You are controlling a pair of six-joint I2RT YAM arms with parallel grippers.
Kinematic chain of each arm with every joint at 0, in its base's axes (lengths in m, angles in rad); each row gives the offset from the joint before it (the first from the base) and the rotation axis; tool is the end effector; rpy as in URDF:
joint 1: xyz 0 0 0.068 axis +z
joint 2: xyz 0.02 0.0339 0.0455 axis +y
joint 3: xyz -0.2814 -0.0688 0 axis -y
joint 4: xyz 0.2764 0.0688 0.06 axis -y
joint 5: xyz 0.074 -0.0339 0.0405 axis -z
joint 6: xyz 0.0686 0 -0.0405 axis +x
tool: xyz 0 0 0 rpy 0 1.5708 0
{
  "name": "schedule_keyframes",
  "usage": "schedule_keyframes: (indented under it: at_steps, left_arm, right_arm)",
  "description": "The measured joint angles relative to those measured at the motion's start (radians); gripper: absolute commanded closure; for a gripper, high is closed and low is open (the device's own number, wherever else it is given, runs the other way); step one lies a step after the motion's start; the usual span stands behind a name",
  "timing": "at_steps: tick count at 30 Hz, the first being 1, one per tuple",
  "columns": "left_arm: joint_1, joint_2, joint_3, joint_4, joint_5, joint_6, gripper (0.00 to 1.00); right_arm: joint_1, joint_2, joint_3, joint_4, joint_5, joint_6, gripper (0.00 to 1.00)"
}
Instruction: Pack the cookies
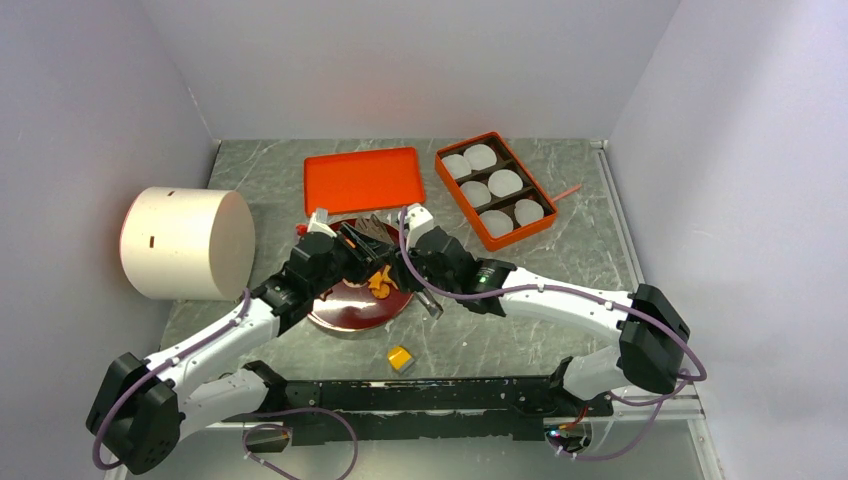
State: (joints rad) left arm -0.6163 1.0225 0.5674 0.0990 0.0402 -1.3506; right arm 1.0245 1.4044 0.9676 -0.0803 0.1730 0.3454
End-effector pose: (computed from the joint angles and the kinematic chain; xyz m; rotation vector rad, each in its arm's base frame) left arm 0.2282 -0.1650 0.2364 -0.7529 2.0425 -1.2835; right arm 0.2035 0.3120 0.2585 -0.6120 2.0572 0.6449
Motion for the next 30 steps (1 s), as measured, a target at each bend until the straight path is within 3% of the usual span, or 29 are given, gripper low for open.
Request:
schedule_keyframes:
  at_steps: [15, 22, 25, 30]
  left_arm:
    - [0.051, 0.004, 0.002, -0.012, 0.0, -0.028, 0.42]
    - [0.053, 0.035, 0.002, 0.01, 0.011, -0.052, 0.48]
    - [0.053, 0.042, 0.002, 0.022, 0.021, -0.065, 0.56]
    - [0.055, 0.044, -0.008, 0.06, 0.027, -0.086, 0.85]
  right_arm:
    - [0.002, 0.0, 0.0, 0.032, -0.045, -0.016, 0.57]
    - [0.007, 0.002, 0.0, 0.047, -0.053, -0.047, 0.57]
    - [0.008, 0.006, 0.0, 0.049, -0.055, -0.059, 0.57]
    - [0.01, 0.015, 0.002, 0.059, -0.065, -0.076, 0.57]
